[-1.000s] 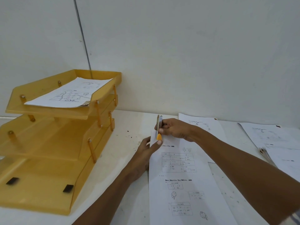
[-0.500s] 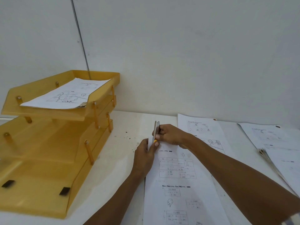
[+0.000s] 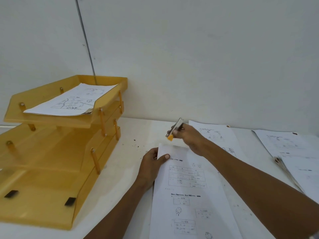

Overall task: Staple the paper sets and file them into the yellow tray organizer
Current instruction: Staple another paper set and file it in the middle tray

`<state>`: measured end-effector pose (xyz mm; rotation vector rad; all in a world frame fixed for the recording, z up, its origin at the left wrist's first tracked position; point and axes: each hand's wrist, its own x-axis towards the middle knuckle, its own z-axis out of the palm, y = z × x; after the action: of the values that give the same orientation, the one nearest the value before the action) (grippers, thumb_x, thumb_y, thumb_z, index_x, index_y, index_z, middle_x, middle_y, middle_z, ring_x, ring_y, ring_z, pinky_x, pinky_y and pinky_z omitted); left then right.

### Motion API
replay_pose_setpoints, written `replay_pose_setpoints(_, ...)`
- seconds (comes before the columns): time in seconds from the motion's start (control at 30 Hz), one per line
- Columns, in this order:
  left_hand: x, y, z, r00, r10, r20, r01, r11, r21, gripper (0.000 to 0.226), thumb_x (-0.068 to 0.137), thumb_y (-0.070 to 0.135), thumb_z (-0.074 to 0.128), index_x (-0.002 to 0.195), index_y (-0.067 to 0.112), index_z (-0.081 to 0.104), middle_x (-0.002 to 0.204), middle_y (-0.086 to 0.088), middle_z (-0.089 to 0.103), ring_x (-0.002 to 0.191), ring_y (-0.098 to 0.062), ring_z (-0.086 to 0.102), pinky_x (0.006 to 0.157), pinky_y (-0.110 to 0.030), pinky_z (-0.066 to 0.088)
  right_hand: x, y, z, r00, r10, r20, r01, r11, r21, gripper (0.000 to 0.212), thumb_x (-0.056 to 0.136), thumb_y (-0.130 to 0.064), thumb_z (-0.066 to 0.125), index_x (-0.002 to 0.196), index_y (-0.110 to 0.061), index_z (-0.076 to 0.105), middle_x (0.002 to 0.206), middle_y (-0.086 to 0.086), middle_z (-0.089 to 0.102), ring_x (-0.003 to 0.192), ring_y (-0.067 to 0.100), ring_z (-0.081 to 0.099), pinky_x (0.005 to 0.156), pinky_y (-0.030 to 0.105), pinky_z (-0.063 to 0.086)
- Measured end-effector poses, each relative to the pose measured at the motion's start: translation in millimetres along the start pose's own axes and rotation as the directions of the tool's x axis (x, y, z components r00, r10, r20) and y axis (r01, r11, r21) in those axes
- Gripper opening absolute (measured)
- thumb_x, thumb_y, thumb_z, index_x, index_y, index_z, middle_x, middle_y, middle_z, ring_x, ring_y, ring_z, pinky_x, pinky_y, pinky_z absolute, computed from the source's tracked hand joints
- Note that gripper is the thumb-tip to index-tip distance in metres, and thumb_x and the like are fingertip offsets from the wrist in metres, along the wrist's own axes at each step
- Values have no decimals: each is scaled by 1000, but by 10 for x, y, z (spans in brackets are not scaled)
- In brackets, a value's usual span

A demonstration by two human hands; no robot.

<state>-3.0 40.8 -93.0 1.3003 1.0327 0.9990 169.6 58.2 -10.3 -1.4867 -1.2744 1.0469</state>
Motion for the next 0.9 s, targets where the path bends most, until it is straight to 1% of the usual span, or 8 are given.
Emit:
replay_pose_setpoints(0.07, -10, -7, 7, 1000, -13, -23, 14, 1000, 21, 26, 94, 25, 72, 119, 17, 67, 108, 0, 78, 91, -20, 77, 86, -44, 63, -19, -20, -170, 995, -23, -95, 19, 999, -39, 21, 97, -9, 57, 117, -4, 59, 112, 7, 73, 104, 20, 70, 103, 36, 43)
replay_pose_setpoints(0.17, -8, -11, -17, 999, -19, -48, 18, 1000, -19, 16, 99, 27, 65, 109, 16, 71, 103, -2, 79, 95, -25, 76, 92, -48, 60, -100, 44, -516, 979, -32, -202, -16, 973, -230, 21, 95, -17, 59, 114, -9, 58, 107, 6, 71, 101, 23, 69, 93, 38, 48)
replay_pose_setpoints(0.27, 18, -15, -27, 996, -38, -82, 35, 999, -41, 22, 99, 30, 64, 98, 10, 73, 98, -7, 79, 98, -34, 73, 93, -50, 57, -256, 215, -894, 936, -45, -350, -152, 843, -515, 13, 93, -26, 56, 100, -15, 57, 93, 3, 67, 92, 28, 65, 88, 45, 50)
replay_pose_setpoints(0.37, 53, -19, -22, 993, -82, -87, 75, 994, -83, 23, 97, 29, 66, 100, 7, 72, 100, -11, 78, 100, -38, 72, 94, -54, 56, -475, 412, -1242, 868, -3, -496, -356, 693, -627, 30, 97, -43, 44, 89, -16, 54, 81, 1, 66, 83, 28, 63, 86, 41, 48)
replay_pose_setpoints(0.5, 80, 11, -46, 988, -146, -60, 132, 974, -185, 17, 96, 20, 67, 107, 8, 72, 109, -15, 77, 106, -41, 71, 97, -56, 56, -794, 613, -1613, 850, 109, -516, -506, 447, -738, 18, 89, -33, 52, 91, -15, 47, 93, 5, 60, 90, 28, 57, 84, 36, 43)
replay_pose_setpoints(0.67, 51, 54, -45, 988, -144, -59, 125, 960, -251, 21, 95, 12, 68, 116, 11, 69, 114, -13, 76, 107, -38, 71, 95, -53, 58, -908, 807, -1686, 846, 202, -494, -530, 419, -737, 19, 82, -34, 54, 76, -18, 45, 89, 4, 62, 92, 28, 63, 88, 35, 49)
replay_pose_setpoints(0.8, 13, 91, -40, 985, -154, -83, 127, 956, -266, 20, 94, 9, 69, 114, 10, 70, 114, -14, 75, 107, -39, 71, 92, -49, 59, -900, 803, -1582, 815, 177, -551, -574, 365, -733, 21, 86, -29, 56, 97, -12, 51, 107, 8, 59, 106, 31, 59, 94, 38, 45)
replay_pose_setpoints(0.9, 7, 105, -34, 981, -166, -98, 136, 956, -259, 21, 93, 9, 70, 113, 13, 71, 113, -13, 76, 107, -40, 71, 94, -55, 58, -865, 689, -1331, 842, -132, -524, -494, 204, -845, 35, 89, -30, 55, 119, -12, 54, 116, 14, 55, 109, 34, 55, 92, 41, 44)
